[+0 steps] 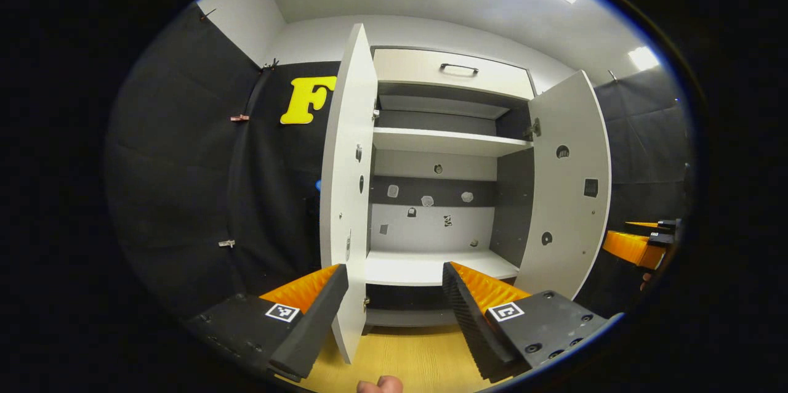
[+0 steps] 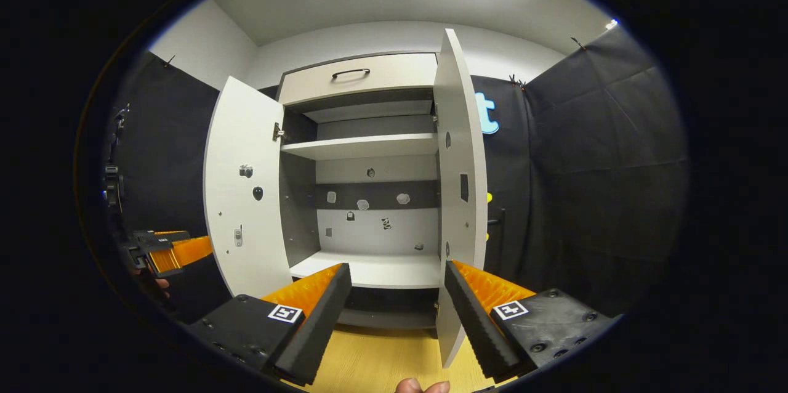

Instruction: Open the right door of the double-door shoe cabinet with the right hand, and open the left door with the left hand.

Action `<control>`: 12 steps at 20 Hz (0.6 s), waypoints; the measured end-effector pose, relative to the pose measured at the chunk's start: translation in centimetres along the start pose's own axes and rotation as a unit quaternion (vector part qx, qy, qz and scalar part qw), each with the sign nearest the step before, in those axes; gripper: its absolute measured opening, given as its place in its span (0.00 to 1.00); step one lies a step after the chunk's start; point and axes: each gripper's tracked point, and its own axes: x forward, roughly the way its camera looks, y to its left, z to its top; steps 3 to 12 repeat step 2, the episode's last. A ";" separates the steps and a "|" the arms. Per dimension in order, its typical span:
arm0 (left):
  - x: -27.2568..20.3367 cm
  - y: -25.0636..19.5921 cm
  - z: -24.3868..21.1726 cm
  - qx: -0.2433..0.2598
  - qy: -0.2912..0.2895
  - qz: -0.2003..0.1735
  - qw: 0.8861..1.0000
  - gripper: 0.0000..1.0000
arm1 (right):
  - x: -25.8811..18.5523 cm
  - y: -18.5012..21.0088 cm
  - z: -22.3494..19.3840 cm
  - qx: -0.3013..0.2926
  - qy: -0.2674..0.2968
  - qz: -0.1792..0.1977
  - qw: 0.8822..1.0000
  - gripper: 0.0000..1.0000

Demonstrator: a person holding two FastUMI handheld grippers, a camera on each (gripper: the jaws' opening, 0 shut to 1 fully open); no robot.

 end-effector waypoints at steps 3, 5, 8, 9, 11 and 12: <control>0.0 -0.2 -0.1 -0.001 0.002 -0.003 1.000 0.95 | 0.1 0.0 0.1 -0.003 -0.002 0.001 1.000 0.96; 0.0 -0.2 -0.1 -0.001 0.002 -0.003 1.000 0.95 | 0.1 0.0 0.1 -0.003 -0.002 0.001 1.000 0.96; 0.0 -0.2 -0.1 -0.001 0.002 -0.003 1.000 0.95 | 0.1 0.0 0.1 -0.003 -0.002 0.001 1.000 0.96; 0.0 -0.2 -0.1 -0.001 0.002 -0.003 1.000 0.95 | 0.1 0.0 0.1 -0.003 -0.002 0.001 1.000 0.96; 0.0 -0.2 -0.1 -0.001 0.002 -0.003 1.000 0.95 | 0.1 0.0 0.1 -0.003 -0.002 0.001 1.000 0.96; 0.0 -0.2 -0.1 -0.001 0.002 -0.003 1.000 0.95 | 0.1 0.0 0.1 -0.003 -0.002 0.001 1.000 0.96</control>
